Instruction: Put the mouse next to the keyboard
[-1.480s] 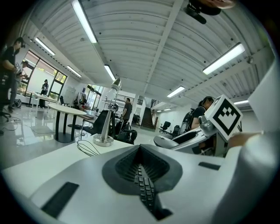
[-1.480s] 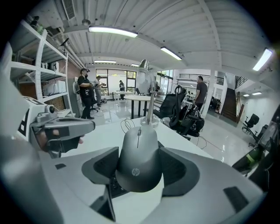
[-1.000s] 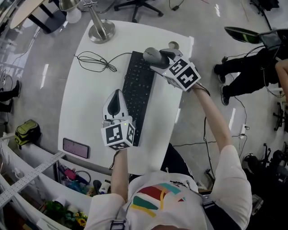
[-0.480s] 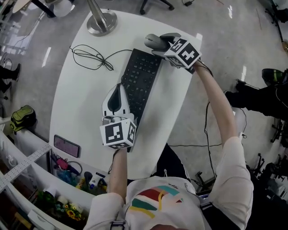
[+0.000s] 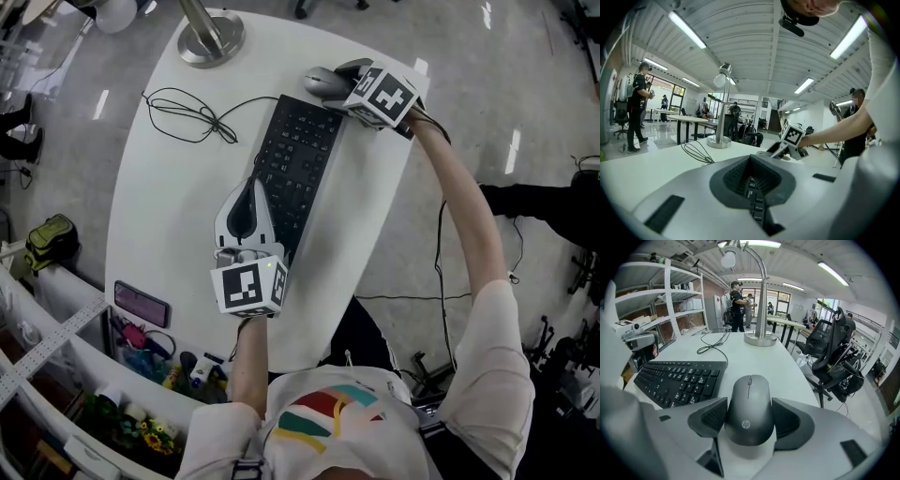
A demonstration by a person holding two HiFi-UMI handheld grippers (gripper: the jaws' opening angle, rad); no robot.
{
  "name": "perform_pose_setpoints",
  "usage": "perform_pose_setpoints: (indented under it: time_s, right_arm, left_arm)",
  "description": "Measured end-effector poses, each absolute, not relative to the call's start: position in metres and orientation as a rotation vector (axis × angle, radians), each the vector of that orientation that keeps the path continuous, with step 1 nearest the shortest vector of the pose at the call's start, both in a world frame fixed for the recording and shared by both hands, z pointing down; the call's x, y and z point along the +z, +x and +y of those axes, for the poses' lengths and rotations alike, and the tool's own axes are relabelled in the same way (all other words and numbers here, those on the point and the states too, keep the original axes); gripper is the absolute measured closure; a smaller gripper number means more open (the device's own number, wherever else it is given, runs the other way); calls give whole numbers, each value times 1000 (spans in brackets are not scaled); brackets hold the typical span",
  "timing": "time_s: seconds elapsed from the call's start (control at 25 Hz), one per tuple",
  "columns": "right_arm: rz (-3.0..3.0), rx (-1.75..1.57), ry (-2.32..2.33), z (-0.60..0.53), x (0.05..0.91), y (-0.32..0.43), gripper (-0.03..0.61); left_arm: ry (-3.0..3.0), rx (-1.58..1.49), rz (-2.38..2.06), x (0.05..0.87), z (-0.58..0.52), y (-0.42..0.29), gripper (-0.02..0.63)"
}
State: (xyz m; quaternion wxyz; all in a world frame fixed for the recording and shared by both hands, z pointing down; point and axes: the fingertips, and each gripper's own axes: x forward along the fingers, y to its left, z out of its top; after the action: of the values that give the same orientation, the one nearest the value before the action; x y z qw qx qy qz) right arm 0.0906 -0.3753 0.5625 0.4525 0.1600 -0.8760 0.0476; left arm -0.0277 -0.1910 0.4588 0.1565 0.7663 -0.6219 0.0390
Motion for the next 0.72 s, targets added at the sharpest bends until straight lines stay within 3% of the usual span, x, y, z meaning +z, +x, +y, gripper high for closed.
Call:
perform_pose_setpoints:
  time_s: [0.72]
  right_arm:
    - [-2190, -95, 507, -378, 550, 88, 296]
  left_arm:
    - [2215, 41, -1735, 444, -184, -13, 578]
